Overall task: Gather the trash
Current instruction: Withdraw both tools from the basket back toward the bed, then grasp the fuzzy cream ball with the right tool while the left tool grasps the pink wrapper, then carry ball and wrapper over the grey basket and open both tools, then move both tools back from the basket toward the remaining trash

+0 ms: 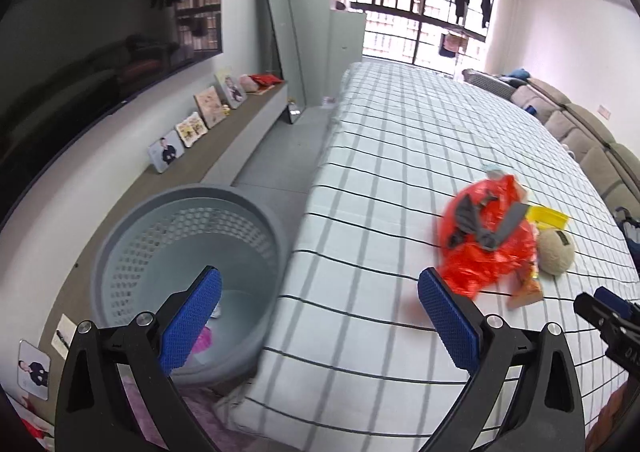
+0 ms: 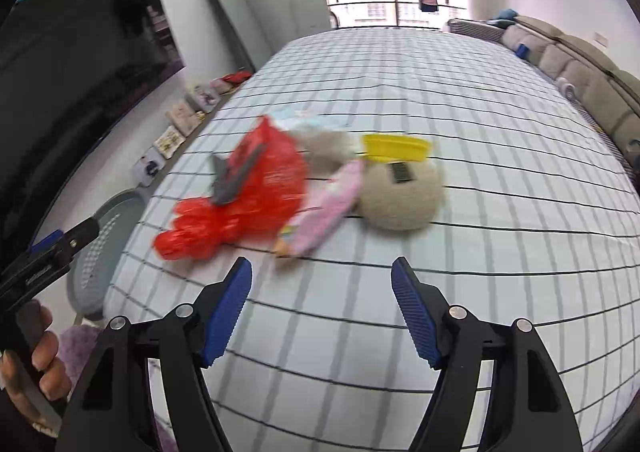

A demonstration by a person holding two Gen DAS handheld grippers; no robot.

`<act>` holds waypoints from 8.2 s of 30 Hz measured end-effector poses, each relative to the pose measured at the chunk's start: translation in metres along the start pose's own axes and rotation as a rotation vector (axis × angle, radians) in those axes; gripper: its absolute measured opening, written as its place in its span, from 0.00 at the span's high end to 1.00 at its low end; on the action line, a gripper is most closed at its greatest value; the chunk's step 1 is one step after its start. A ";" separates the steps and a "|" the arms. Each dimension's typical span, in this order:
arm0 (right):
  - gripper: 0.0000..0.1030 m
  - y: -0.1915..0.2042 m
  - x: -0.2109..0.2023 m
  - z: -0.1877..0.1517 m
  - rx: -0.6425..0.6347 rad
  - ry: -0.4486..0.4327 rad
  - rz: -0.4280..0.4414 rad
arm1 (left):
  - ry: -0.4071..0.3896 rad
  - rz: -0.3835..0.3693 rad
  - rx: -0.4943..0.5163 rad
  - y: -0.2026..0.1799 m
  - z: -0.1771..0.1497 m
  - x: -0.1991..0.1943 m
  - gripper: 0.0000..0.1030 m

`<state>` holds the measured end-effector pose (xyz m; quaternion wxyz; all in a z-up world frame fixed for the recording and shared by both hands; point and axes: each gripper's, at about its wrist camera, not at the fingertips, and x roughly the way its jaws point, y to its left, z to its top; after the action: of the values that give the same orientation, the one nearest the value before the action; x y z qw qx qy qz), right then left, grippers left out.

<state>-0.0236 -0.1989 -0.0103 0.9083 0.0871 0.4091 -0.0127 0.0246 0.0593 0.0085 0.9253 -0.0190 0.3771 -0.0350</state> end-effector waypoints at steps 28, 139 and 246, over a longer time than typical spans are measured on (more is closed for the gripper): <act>0.27 -0.057 0.081 0.053 -0.031 0.090 -0.034 | 0.037 -0.026 0.156 -0.101 -0.006 0.030 0.06; 0.40 0.086 -0.011 0.023 -0.148 -0.033 0.325 | -0.021 0.023 0.072 0.002 0.003 -0.040 0.87; 0.31 0.042 0.020 0.016 -0.112 0.010 0.077 | 0.006 -0.012 0.011 0.016 0.010 0.004 0.07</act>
<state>0.0056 -0.1595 -0.0088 0.9095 0.0517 0.4099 0.0457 0.0350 0.0746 0.0124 0.9240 -0.0159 0.3796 -0.0425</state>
